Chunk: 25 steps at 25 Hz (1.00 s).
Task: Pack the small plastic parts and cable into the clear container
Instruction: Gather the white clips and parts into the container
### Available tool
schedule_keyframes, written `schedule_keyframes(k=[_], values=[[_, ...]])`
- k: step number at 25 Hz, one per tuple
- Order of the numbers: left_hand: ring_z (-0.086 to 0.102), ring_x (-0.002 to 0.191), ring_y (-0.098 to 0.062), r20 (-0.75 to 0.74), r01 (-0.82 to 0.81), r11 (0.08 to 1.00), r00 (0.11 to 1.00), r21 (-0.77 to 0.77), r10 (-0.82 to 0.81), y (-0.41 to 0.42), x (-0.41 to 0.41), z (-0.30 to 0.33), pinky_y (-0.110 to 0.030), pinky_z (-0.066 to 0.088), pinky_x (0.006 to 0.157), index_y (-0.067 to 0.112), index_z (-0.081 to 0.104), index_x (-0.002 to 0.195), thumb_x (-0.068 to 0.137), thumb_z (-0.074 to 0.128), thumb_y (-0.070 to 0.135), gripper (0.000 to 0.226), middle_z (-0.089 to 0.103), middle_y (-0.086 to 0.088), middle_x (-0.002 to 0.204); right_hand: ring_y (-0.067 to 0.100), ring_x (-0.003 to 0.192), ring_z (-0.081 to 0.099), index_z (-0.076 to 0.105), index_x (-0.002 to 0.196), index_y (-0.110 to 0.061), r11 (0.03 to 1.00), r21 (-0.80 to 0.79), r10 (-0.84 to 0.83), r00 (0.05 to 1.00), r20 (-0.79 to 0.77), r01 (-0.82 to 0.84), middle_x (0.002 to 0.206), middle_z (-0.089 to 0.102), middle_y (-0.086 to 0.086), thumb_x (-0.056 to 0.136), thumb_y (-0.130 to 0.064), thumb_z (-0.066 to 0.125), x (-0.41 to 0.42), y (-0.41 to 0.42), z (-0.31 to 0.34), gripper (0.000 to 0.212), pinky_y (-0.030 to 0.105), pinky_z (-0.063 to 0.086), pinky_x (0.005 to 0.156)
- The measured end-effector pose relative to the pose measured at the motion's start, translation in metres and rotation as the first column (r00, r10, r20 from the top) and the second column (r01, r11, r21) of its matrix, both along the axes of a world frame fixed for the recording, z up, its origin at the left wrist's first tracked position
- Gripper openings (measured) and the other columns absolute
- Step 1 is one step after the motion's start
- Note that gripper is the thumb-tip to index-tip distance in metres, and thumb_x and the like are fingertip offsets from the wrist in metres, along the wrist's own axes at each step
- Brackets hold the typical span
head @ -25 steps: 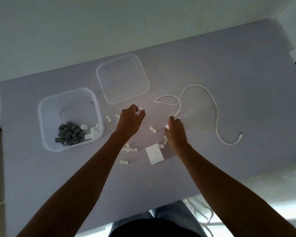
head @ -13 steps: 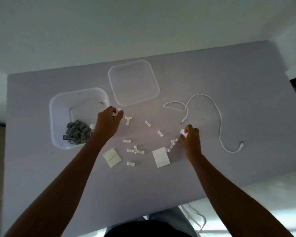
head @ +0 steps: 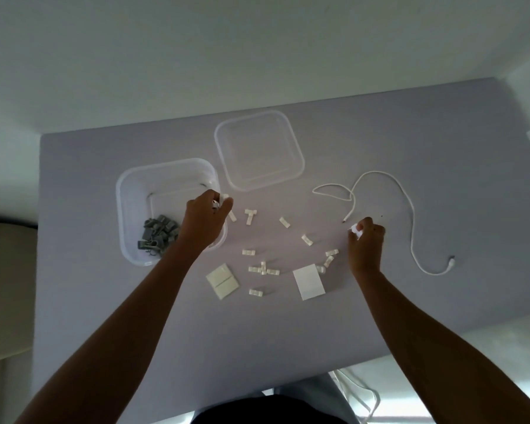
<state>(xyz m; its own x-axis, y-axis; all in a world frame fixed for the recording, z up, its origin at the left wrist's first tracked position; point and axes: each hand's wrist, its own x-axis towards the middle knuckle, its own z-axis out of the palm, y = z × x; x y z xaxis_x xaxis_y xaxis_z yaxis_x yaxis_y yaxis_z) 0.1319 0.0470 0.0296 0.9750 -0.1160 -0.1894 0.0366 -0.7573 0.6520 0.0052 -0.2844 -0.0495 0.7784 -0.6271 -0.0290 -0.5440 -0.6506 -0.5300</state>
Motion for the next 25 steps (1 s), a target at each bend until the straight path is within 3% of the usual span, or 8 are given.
schedule_keyframes(k=[4,9,13,16,22,25], values=[[0.056,0.066,-0.025,-0.007,-0.016,1.0,1.0,0.016,0.016,0.009,0.0,-0.004,-0.032,0.039,0.072,0.003,0.058,0.082,0.094,0.054,0.037,0.037,0.064,-0.009,0.07,0.039,0.086,0.056,0.055,0.098,-0.002,0.997,0.075,-0.01,0.992,-0.124,0.019,0.102,0.054,0.026,0.088,-0.002,0.06,0.005,0.002,-0.004,0.011,0.032,0.041,0.072],[0.052,0.072,-0.022,-0.047,-0.058,0.995,0.997,0.081,0.062,0.029,-0.003,-0.005,-0.027,0.032,0.073,0.0,0.059,0.093,0.096,0.054,0.032,0.033,0.063,-0.009,0.079,0.034,0.087,0.06,0.054,0.096,-0.003,0.988,0.09,0.127,0.992,-0.01,-0.125,0.094,0.065,0.02,0.086,-0.001,0.062,0.017,0.022,0.005,0.013,0.029,0.04,0.071],[0.059,0.077,-0.028,-0.108,-0.073,0.991,0.991,0.108,0.085,0.048,-0.005,-0.015,-0.031,0.04,0.072,-0.001,0.06,0.097,0.094,0.055,0.032,0.033,0.068,-0.018,0.09,0.032,0.09,0.058,0.054,0.092,-0.004,0.996,0.072,0.047,0.996,0.074,-0.052,0.1,0.057,0.02,0.084,0.002,0.065,0.018,0.035,0.005,0.015,0.026,0.04,0.074],[0.059,0.08,-0.029,-0.152,-0.014,0.99,0.988,0.14,0.036,0.052,-0.004,-0.021,-0.034,0.043,0.073,-0.001,0.06,0.098,0.096,0.054,0.031,0.032,0.067,-0.019,0.093,0.035,0.091,0.058,0.053,0.089,-0.004,0.992,0.12,0.045,0.998,0.043,-0.05,0.103,0.054,0.021,0.082,0.0,0.068,0.022,0.033,-0.003,0.017,0.029,0.042,0.077],[0.061,0.098,-0.031,-0.267,-0.092,0.982,0.954,0.167,0.135,0.058,0.0,-0.026,-0.033,0.042,0.075,0.007,0.056,0.115,0.095,0.053,0.038,0.037,0.064,-0.012,0.105,0.025,0.079,0.055,0.054,0.084,-0.005,0.948,0.204,0.244,0.969,0.025,-0.244,0.091,0.056,0.01,0.08,-0.009,0.073,0.05,0.061,-0.003,0.02,0.024,0.038,0.069],[0.061,0.101,-0.032,-0.292,-0.088,0.98,0.946,0.181,0.139,0.063,0.002,-0.031,-0.034,0.042,0.075,0.008,0.056,0.115,0.094,0.053,0.038,0.037,0.064,-0.013,0.108,0.025,0.081,0.059,0.055,0.082,-0.008,0.88,0.2,0.438,0.899,0.005,-0.43,0.09,0.062,0.008,0.077,-0.005,0.072,0.067,0.084,0.0,0.018,0.036,0.05,0.072]])
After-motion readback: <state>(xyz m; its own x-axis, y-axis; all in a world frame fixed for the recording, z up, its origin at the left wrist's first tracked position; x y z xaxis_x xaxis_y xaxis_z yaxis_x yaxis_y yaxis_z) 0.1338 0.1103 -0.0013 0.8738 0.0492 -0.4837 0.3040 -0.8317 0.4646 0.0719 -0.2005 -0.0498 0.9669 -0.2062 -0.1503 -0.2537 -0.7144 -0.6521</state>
